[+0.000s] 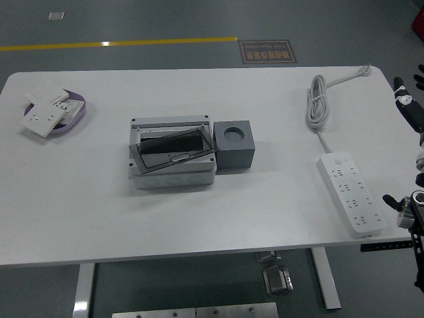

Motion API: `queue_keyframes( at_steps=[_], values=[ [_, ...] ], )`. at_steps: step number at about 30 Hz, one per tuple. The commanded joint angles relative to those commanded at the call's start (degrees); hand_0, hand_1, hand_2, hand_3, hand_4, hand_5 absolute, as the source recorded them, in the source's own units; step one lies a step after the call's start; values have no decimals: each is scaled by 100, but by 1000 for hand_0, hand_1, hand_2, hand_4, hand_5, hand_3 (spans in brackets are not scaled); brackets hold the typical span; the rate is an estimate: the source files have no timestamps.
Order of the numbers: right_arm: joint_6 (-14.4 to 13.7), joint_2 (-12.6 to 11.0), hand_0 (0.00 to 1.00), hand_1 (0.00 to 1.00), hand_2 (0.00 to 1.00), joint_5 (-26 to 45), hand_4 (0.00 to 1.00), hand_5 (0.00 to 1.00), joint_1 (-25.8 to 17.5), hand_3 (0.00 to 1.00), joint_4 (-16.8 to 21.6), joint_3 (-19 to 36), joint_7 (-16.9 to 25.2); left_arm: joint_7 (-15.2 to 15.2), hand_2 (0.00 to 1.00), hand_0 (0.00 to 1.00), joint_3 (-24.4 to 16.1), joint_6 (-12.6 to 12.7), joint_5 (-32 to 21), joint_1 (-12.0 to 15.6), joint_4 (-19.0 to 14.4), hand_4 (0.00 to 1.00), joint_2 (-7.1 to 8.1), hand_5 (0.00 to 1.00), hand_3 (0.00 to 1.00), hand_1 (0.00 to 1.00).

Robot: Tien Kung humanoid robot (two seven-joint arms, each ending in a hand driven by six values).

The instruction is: Pick up the cylinder from the cube,place it in the box,flap close box

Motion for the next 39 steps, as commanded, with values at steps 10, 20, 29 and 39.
queue_keyframes(
  at_steps=[10, 20, 29, 39],
  values=[
    [-3, -14, 773, 730, 770, -17, 804, 232, 2, 789, 30, 47, 15, 20, 556, 577, -17, -8, 7, -1, 0, 603, -22, 290, 582, 603],
    [4, 44, 772, 730, 764, -39, 796, 239, 5, 786, 19, 137, 22, 70, 555, 577, -22, -7, -34, 11, 0, 601, 32, 283, 582, 601],
    [1, 77, 777, 728, 761, -97, 787, 252, 46, 782, 23, 181, 19, 77, 553, 577, -21, -24, -60, -14, 0, 599, 64, 274, 580, 599],
    [5, 75, 779, 726, 761, -84, 785, 253, 58, 777, -34, 155, -14, 80, 553, 577, -20, -17, -107, -23, 0, 598, 133, 267, 580, 597]
  ],
)
